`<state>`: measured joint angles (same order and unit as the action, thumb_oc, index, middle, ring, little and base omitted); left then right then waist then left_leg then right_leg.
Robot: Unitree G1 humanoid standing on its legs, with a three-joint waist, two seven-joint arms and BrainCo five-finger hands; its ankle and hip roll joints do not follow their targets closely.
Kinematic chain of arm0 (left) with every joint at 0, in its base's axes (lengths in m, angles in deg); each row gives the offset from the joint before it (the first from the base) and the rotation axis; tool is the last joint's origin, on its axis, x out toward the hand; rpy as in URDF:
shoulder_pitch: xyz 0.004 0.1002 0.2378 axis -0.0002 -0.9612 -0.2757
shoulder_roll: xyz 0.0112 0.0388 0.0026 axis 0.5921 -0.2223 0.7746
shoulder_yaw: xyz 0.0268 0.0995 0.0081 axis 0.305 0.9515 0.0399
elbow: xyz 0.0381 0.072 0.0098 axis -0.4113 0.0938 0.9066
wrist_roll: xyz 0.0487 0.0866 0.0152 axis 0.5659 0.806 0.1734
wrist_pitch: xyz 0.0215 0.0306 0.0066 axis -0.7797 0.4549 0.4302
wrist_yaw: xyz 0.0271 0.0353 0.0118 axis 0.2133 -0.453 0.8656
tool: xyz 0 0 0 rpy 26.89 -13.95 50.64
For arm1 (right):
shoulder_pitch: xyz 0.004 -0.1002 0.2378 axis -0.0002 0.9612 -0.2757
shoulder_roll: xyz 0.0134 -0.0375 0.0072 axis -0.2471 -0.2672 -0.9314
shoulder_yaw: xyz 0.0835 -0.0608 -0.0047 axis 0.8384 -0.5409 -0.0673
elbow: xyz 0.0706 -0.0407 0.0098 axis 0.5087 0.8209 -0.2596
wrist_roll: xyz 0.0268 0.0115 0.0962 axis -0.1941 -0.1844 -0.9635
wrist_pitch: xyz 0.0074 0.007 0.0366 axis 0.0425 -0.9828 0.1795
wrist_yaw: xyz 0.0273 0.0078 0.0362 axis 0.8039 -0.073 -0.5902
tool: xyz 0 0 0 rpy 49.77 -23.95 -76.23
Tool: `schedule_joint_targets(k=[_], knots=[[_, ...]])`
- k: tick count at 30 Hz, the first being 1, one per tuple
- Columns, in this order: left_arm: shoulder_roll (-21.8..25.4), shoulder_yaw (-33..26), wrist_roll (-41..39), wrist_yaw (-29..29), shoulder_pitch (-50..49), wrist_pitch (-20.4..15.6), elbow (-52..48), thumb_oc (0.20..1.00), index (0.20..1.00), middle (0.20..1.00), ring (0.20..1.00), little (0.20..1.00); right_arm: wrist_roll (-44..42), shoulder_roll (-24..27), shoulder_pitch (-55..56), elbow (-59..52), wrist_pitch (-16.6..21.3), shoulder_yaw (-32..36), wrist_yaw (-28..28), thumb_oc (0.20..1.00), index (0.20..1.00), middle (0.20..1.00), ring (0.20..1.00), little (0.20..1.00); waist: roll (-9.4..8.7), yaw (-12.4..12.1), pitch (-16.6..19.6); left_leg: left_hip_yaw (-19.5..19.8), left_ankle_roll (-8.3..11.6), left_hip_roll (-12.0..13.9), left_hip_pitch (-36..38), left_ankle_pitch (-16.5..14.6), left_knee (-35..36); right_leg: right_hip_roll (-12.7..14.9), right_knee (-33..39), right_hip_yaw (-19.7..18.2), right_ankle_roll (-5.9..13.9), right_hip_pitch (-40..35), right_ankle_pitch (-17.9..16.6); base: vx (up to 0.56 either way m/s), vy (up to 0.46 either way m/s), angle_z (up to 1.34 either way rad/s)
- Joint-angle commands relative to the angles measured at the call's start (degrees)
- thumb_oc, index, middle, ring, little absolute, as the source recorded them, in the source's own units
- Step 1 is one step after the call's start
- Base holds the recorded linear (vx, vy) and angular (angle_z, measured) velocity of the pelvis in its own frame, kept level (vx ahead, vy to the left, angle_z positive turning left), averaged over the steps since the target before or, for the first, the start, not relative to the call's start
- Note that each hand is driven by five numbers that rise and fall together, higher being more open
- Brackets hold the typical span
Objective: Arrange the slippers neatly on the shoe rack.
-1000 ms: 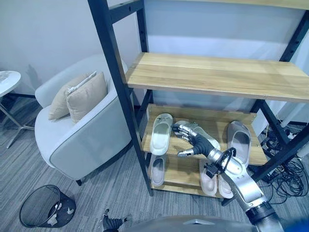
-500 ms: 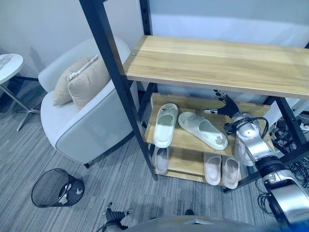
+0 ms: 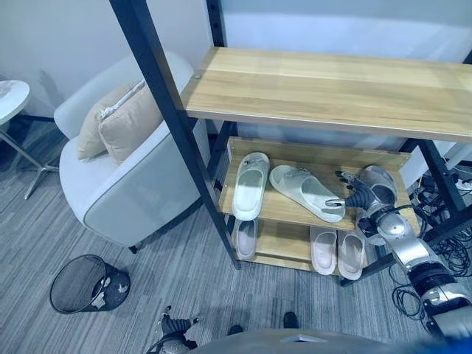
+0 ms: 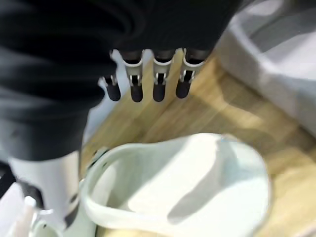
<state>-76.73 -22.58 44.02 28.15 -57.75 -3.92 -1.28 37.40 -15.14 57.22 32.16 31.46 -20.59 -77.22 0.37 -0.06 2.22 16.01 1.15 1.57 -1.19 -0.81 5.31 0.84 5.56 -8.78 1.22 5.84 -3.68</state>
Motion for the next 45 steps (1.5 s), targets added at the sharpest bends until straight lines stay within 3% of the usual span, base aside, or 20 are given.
schedule_joint_targets(k=[1,12,23,31,35,45], knots=[[-1.84,1.35,0.02,0.13,2.17,-0.64,3.28,1.000,1.000,1.000,1.000,1.000,1.86,-0.64,-1.52,-0.05,1.10,3.68,0.49,1.000,1.000,1.000,1.000,1.000,-2.98,-1.32,1.63,-0.76,-3.09,-2.47,-0.48,0.97,-0.31,3.52,-0.56,1.79,0.75,-1.14,-0.81,0.00,0.000,0.00],[-1.89,1.79,0.77,0.24,0.75,-0.74,3.98,1.000,1.000,1.000,1.000,1.000,5.61,-0.06,-0.51,2.33,0.56,0.65,-0.31,1.000,1.000,1.000,1.000,1.000,-3.63,-2.31,1.56,-0.49,-3.06,-2.48,-0.41,1.08,-0.31,3.57,-0.56,2.58,0.85,-1.99,-0.28,0.00,0.000,0.00],[-1.68,3.25,1.64,0.33,1.65,-1.29,3.10,1.000,1.000,1.000,1.000,1.000,9.36,-4.02,-5.93,10.97,0.81,-3.80,2.34,1.000,1.000,1.000,1.000,1.000,-4.56,-4.47,0.53,0.28,-3.03,-2.72,-2.11,2.13,-0.31,3.98,-0.56,4.19,1.23,-1.06,-0.12,0.00,0.008,0.06],[-1.83,2.57,1.47,0.54,1.30,-1.68,4.47,1.000,1.000,1.000,1.000,1.000,10.75,-3.52,-4.50,10.54,-0.44,-1.28,4.54,1.000,1.000,1.000,1.000,1.000,-4.66,-4.10,0.69,-0.11,-2.99,-2.68,-1.72,1.91,-0.31,3.87,-0.56,4.02,1.19,-1.57,0.12,0.00,0.001,0.01],[-1.89,2.33,1.72,0.22,1.27,-1.22,4.50,1.000,1.000,1.000,1.000,1.000,10.41,-3.24,1.44,7.66,-1.18,1.99,4.15,1.000,1.000,1.000,1.000,1.000,-4.60,-3.11,1.36,-0.74,-3.00,-2.45,-0.81,1.44,-0.31,3.74,-0.56,3.50,1.00,-2.39,0.43,0.00,0.000,0.00],[-1.66,2.45,2.61,-0.01,1.98,-0.91,5.23,1.000,1.000,1.000,1.000,1.000,10.81,-5.57,7.89,4.27,-0.12,2.11,3.35,1.000,1.000,1.000,1.000,1.000,-4.58,-2.42,2.45,-1.54,-3.20,-2.45,-0.10,1.17,-0.31,3.81,-0.56,3.05,1.05,-2.99,0.56,-0.01,-0.003,-0.04]])
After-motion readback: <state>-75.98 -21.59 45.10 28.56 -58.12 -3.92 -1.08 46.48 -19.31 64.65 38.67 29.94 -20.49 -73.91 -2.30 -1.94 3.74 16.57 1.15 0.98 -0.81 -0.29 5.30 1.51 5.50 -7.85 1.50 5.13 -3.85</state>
